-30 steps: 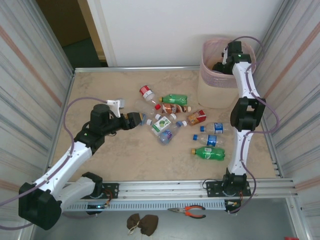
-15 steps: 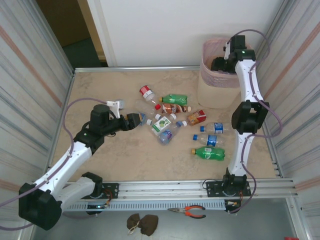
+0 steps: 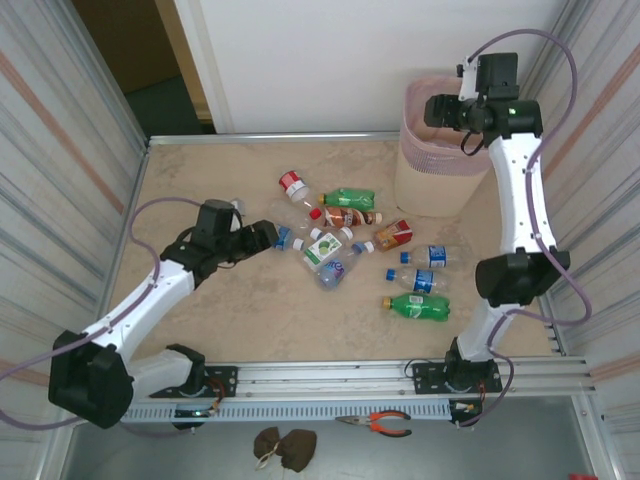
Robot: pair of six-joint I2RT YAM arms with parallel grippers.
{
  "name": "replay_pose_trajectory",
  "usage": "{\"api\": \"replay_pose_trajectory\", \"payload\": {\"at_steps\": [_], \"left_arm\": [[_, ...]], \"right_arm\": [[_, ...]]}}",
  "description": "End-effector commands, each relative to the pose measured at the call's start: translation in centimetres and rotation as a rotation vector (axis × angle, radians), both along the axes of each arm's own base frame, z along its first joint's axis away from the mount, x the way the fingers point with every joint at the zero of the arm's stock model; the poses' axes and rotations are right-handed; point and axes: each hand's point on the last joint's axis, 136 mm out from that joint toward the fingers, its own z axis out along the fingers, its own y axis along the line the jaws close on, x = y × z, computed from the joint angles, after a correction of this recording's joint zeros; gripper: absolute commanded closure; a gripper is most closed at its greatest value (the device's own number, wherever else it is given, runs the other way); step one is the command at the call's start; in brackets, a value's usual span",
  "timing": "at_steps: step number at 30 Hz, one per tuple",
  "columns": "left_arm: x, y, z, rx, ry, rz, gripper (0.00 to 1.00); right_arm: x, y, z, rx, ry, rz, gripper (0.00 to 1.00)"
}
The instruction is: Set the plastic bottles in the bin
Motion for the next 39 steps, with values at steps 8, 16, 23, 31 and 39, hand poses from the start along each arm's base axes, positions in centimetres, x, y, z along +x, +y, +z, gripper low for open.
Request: {"api": "replay_pose_trajectory", "payload": {"at_steps": [8,16,23,31,39], "left_arm": [[2.7,2.4,-2.4,0.079,0.177,0.266,0.26],[5.8,3.1,-4.3,0.064,0.25,0.38,0.17],[8.9,3.0,-5.7,-0.022,0.301,0.424,0.16],[10.3,3.5,-7.4,0.022,0.386,0.487,0.13],[9.2,5.4,-9.6,0.017,0.466,0.574,0.15]], "right_arm": [[-6.3,3.1,2.4,0.092,-0.133,0.035,0.22],[-9.8,3.6,2.2,0.104,-0.149,0.039,0.22],[-11.4,3.0,2.0,0.091,-0.148,0.026,0.22],[-12.2,2.8,1.7,0.08,-0.141,0.02,0.21],[-12.8,2.6,2.0,0.077,-0.153,0.016,0.21]]}}
